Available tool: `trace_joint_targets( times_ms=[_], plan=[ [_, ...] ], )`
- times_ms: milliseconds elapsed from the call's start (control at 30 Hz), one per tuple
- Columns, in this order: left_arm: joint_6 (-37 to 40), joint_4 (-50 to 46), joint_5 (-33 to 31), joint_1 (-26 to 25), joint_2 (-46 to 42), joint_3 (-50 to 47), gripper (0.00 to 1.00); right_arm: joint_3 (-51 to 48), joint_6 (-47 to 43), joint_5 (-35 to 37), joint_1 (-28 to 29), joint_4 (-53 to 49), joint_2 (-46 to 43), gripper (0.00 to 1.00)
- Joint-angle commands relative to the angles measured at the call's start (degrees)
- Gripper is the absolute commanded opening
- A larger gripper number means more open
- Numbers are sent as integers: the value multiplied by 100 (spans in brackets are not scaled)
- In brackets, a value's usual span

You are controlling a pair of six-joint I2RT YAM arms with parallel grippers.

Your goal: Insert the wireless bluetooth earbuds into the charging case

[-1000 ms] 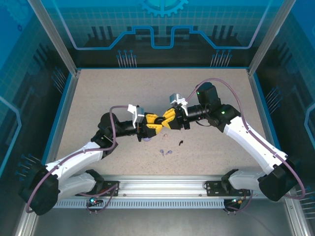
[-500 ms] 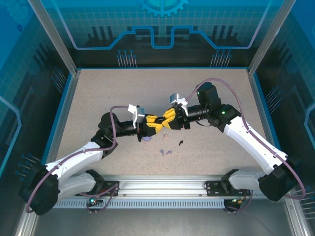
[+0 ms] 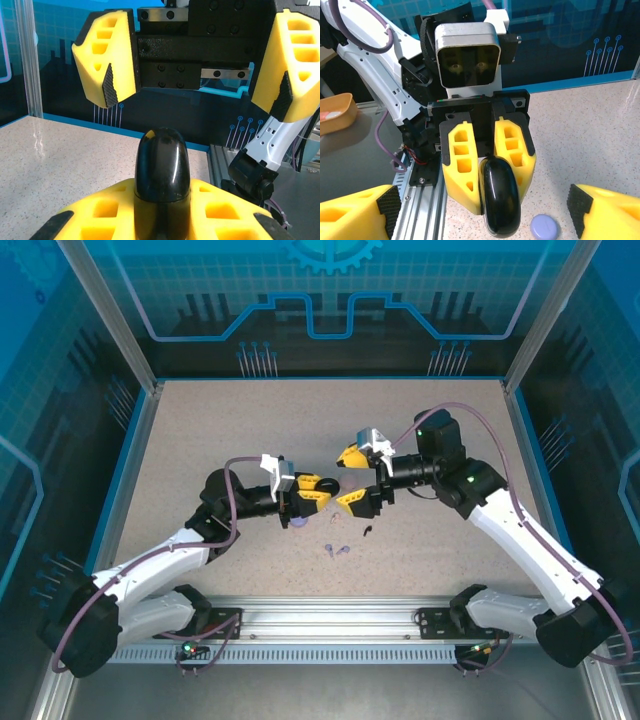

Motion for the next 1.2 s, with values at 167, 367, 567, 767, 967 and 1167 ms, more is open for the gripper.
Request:
trace_joint_targets(
  times_ms=[167,367,567,767,967,1167],
  plan=[
    [212,-39,31,-45,-72,242,7,95,66,224,110,93,345,90],
    [208,-42,37,-57,-64,259,7,165,118,407,118,106,439,88],
    [222,-66,48,-80,-64,268,6,211,182,655,118,101,508,86],
    [331,-180,15,-108,-55,268,6,334,294,841,83,124,568,85],
    [351,-207,5,-136,-47,259,6,404,351,960,22,116,557,84],
    [361,-211,-4,-147,-37,259,6,444,391,1024,-13,100,576,85]
  ],
)
